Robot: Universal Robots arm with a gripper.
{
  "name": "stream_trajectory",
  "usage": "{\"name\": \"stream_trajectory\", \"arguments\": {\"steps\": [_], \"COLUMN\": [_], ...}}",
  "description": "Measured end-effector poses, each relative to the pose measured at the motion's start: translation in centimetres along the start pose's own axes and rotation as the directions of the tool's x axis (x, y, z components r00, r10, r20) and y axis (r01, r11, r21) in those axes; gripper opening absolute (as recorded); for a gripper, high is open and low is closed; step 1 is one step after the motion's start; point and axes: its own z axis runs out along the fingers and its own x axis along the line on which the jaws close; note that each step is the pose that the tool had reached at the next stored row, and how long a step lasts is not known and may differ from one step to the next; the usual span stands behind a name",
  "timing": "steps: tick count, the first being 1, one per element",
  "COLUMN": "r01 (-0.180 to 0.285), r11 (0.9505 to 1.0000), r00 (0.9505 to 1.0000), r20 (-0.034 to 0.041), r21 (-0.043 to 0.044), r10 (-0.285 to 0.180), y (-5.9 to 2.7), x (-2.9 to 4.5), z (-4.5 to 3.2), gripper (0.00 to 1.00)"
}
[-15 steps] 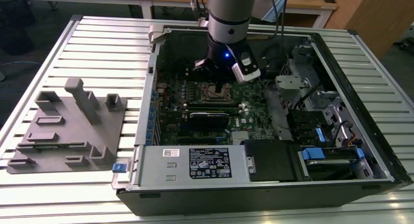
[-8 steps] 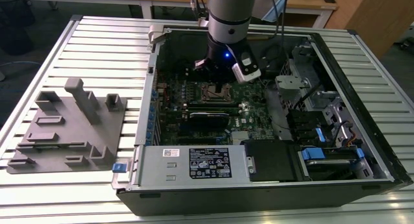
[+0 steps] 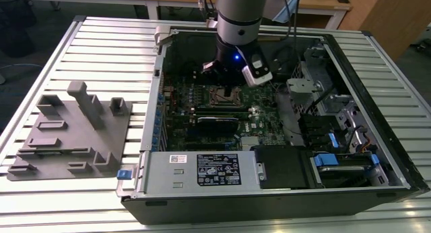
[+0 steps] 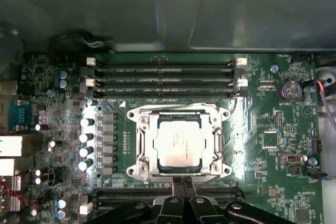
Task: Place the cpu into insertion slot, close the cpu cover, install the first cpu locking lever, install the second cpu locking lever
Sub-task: 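Install the second cpu locking lever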
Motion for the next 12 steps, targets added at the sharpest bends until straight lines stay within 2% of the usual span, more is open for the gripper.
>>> {"name": "stream_trajectory", "arguments": {"steps": [7, 12], "r01": [0.0, 0.0], "r11": [1.0, 1.0], "r00": [1.0, 1.0], "r20": [0.0002, 0.0055], "r21": [-0.0005, -0.0006], "r10": [0.0, 0.0], "y": [-0.86, -0.95], "x": [0.01, 0.77], "z": [-0.06, 0.02], "gripper": [0.11, 0.11]}}
